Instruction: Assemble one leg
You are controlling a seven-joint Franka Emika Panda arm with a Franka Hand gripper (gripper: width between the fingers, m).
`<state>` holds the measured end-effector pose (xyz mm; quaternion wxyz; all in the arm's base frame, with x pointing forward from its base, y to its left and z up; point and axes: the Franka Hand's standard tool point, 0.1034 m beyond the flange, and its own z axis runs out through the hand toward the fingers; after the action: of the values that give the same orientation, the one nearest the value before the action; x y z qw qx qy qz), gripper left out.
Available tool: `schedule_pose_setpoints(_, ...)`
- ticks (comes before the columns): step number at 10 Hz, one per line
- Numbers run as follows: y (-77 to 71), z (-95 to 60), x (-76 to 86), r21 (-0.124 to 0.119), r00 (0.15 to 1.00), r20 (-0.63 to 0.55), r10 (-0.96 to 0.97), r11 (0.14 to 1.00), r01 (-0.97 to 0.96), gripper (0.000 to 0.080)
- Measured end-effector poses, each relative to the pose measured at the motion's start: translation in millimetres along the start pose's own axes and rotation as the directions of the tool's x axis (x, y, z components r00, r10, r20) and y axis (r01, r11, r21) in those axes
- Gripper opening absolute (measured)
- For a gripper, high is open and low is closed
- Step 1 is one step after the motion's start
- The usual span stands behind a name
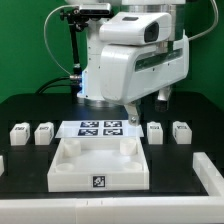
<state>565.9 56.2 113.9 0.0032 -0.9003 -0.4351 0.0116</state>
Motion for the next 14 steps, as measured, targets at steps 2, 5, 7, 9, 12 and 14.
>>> schedule_pose_setpoints(2,-0.1,0.3,-0.1,0.001,1.000,0.000,0.000,1.000,0.000,0.0650)
schedule_pose_setpoints(5,-0.1,0.4,-0.1,0.001,1.000,0.000,0.000,1.000,0.000,0.0650)
schedule_pose_setpoints(7,-0.1,0.5,-0.1,0.001,1.000,0.000,0.000,1.000,0.000,0.0650)
schedule_pose_setpoints(9,-0.5,0.5,-2.3,0.001,0.999,0.001,-0.044,0.999,0.044,0.0650)
schedule_pose_setpoints(12,-35.8,19.9,-70.0,-0.002,0.945,0.002,-0.327,0.945,0.327,0.0650)
schedule_pose_setpoints(14,-40.6,50.6,-107.0,0.001,0.798,-0.009,-0.602,0.798,0.602,0.0650)
